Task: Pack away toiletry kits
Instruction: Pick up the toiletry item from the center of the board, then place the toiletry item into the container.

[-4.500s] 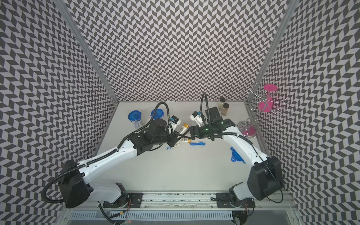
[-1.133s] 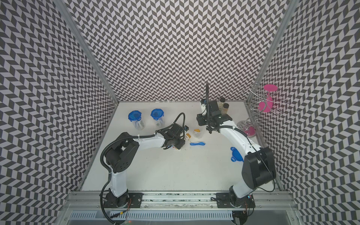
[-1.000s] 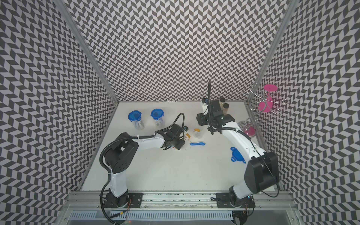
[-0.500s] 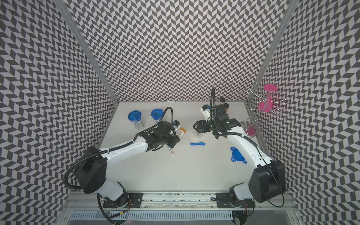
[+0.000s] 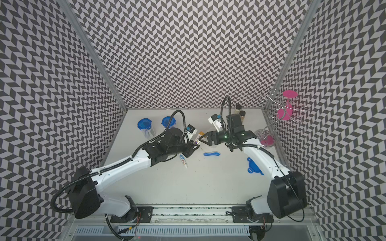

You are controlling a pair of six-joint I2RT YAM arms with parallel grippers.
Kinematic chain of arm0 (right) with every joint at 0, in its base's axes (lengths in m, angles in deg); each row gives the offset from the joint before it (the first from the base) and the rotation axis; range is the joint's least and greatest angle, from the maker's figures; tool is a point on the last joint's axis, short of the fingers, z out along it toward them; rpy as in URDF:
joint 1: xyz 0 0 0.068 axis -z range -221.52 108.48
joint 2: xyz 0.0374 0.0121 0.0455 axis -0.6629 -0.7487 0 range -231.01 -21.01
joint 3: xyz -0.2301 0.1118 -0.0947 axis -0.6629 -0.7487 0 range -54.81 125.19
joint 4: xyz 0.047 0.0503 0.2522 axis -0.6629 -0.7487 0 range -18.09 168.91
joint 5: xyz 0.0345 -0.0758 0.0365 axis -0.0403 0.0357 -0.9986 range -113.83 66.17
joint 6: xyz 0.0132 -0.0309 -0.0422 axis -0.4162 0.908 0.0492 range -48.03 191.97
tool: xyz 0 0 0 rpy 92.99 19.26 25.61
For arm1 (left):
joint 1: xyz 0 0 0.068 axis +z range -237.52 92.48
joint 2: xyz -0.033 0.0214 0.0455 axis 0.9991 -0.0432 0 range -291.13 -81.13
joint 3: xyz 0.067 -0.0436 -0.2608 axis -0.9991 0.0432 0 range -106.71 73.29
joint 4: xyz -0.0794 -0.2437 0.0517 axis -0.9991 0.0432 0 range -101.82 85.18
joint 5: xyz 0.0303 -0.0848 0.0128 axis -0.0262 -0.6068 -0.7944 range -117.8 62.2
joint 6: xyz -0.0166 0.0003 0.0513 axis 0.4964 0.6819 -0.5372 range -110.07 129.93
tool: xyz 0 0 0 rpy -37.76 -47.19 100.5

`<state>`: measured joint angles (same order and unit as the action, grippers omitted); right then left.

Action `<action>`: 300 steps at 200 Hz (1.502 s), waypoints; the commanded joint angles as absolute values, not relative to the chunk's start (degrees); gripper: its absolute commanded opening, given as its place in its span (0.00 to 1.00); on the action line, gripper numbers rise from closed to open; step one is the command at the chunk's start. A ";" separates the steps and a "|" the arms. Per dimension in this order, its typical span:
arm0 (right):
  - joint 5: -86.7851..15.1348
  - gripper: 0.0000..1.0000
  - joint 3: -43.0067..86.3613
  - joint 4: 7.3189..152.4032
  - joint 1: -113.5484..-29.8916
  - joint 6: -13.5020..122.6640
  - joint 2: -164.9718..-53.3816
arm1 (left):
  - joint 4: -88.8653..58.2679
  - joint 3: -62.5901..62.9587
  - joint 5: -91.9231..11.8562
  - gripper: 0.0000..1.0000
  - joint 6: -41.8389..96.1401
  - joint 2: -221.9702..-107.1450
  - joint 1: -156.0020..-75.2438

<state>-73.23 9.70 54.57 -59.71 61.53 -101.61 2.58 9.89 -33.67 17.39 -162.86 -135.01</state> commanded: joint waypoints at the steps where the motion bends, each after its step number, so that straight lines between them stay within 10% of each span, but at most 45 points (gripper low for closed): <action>1: -76.28 0.82 8.50 61.13 -59.88 58.84 -101.08 | 0.21 6.81 -34.71 0.00 17.89 -161.35 -136.51; 28: -77.29 0.74 7.77 64.15 -59.83 56.12 -101.40 | -0.59 6.37 -34.71 0.00 18.37 -161.61 -137.99; 84: -76.00 0.18 8.32 63.73 -59.88 56.49 -100.52 | -0.55 7.37 -31.97 0.01 19.50 -162.52 -138.56; 121: -64.20 0.01 14.45 56.92 -59.78 61.38 -101.31 | 0.75 6.84 -31.97 0.50 20.32 -163.20 -137.29; 166: -40.72 0.00 19.08 60.22 -59.62 63.40 -102.39 | 2.36 10.56 -35.82 0.81 24.26 -160.60 -130.45; 300: -29.39 0.00 19.95 69.84 -59.79 67.00 -111.59 | 14.29 12.32 -32.47 0.80 28.96 -166.91 -125.27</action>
<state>-29.76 20.95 65.15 -59.71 66.42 -112.14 12.19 11.38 -33.41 26.84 -165.97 -126.33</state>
